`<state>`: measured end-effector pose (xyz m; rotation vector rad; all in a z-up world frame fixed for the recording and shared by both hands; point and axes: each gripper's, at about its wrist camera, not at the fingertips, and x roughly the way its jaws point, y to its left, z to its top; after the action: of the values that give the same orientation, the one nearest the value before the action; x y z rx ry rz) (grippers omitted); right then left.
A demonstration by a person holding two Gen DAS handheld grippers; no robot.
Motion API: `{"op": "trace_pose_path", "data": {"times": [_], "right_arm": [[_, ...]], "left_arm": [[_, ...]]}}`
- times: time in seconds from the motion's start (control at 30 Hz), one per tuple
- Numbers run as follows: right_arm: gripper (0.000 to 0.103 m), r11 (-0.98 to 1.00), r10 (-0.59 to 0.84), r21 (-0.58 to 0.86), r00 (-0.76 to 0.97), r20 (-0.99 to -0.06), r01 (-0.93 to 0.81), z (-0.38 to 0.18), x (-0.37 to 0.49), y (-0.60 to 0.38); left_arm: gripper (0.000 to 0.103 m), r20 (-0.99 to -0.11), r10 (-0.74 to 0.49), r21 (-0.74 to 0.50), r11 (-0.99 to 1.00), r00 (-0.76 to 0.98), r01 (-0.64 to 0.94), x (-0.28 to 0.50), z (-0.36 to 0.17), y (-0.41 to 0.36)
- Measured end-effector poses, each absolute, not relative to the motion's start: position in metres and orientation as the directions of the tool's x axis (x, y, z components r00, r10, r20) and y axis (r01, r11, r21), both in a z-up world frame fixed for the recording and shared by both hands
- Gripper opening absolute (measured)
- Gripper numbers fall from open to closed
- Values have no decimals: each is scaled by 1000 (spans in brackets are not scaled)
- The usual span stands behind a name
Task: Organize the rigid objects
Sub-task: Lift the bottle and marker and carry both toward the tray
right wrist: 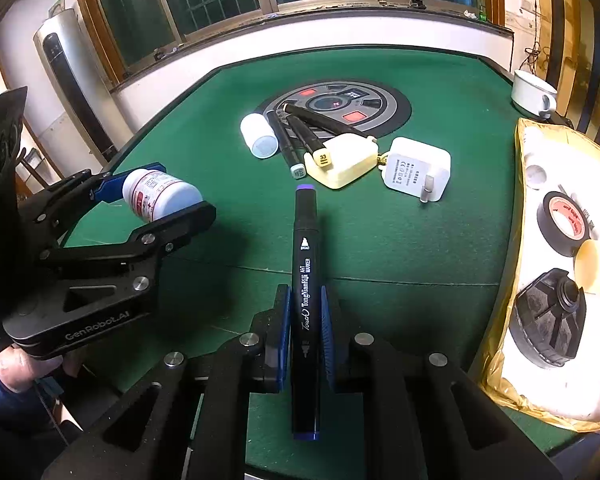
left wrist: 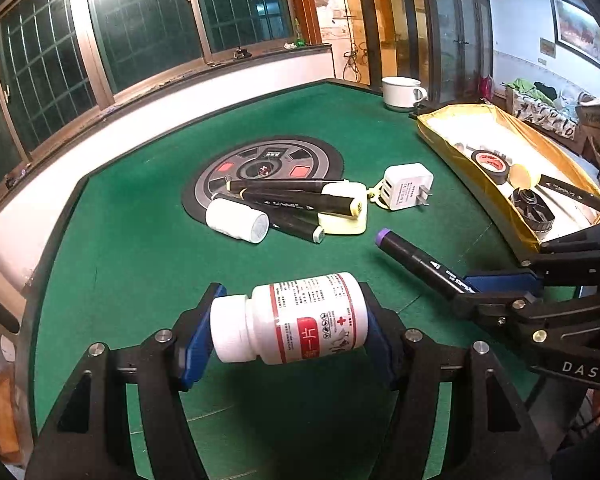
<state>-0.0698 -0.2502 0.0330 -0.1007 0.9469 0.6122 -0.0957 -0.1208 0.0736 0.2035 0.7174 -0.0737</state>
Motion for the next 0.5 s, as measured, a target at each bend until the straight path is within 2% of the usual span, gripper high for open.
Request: {"op": "trace_pose_path", "data": {"times": [0.17,0.5], "right_arm": [[13,828,455,187,438,-775,-529,35,-72,-254],[13,830,470,198,463,-752,-522,43,-75,-261]], "left_arm": [[64,-597,93,261,962,797,83,-102,78,-128],[64,-565,136,318,946,814,63,-103,81,-136]]}}
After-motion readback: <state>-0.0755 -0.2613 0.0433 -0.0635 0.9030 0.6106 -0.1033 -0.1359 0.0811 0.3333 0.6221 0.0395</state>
